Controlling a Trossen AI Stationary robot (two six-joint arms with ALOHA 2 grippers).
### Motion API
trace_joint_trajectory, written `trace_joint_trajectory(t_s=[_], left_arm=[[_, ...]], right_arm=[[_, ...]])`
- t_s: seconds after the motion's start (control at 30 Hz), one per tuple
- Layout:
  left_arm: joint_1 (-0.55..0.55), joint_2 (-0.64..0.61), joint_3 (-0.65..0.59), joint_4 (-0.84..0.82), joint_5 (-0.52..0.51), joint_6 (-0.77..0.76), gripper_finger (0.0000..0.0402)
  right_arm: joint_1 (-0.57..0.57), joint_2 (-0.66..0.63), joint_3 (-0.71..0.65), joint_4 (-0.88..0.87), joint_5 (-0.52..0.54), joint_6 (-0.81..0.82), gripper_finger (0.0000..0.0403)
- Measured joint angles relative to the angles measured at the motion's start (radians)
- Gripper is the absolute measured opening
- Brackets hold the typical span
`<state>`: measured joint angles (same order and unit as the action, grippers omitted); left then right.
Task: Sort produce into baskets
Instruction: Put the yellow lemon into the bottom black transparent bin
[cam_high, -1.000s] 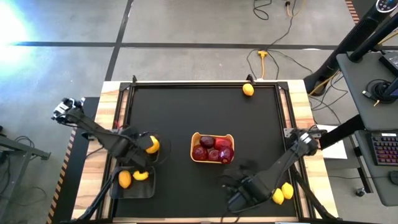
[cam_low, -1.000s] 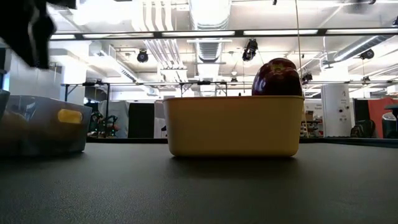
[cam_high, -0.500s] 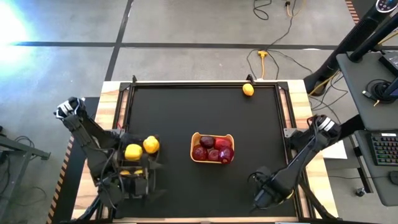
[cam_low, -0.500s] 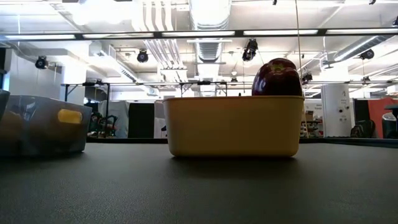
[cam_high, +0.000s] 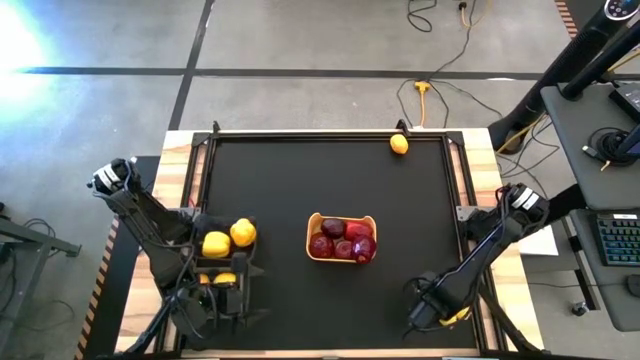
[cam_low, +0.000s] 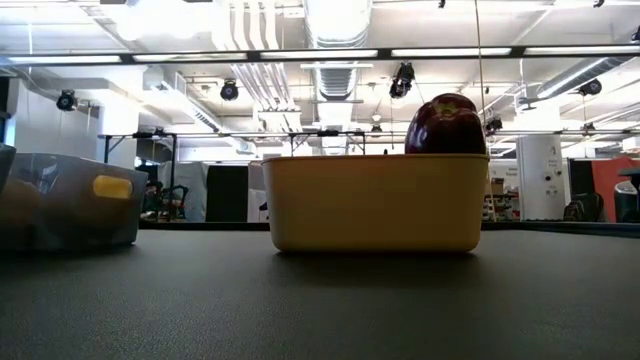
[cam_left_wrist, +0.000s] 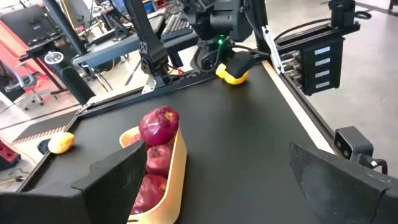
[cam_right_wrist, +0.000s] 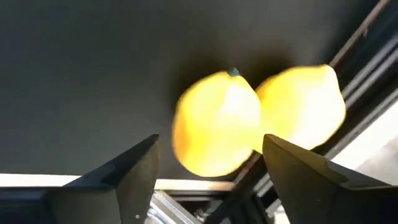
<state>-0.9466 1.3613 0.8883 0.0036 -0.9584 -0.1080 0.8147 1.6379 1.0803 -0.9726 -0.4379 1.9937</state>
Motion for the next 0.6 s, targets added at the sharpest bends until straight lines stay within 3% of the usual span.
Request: trace_joint_trajectory(t_s=[0.27,0.6], left_arm=[[0.000,0.000,0.000,-0.002,0.000,-0.011,0.0372],[0.000,0.000,0.001,0.001,0.003,-0.045,0.0372]], right_arm=[[0.020,0.000,-0.019,0.057,-0.015,0.004,0.0243],[0.030,0.024,-0.083,0.178,-0.003,0.015,0.0270]])
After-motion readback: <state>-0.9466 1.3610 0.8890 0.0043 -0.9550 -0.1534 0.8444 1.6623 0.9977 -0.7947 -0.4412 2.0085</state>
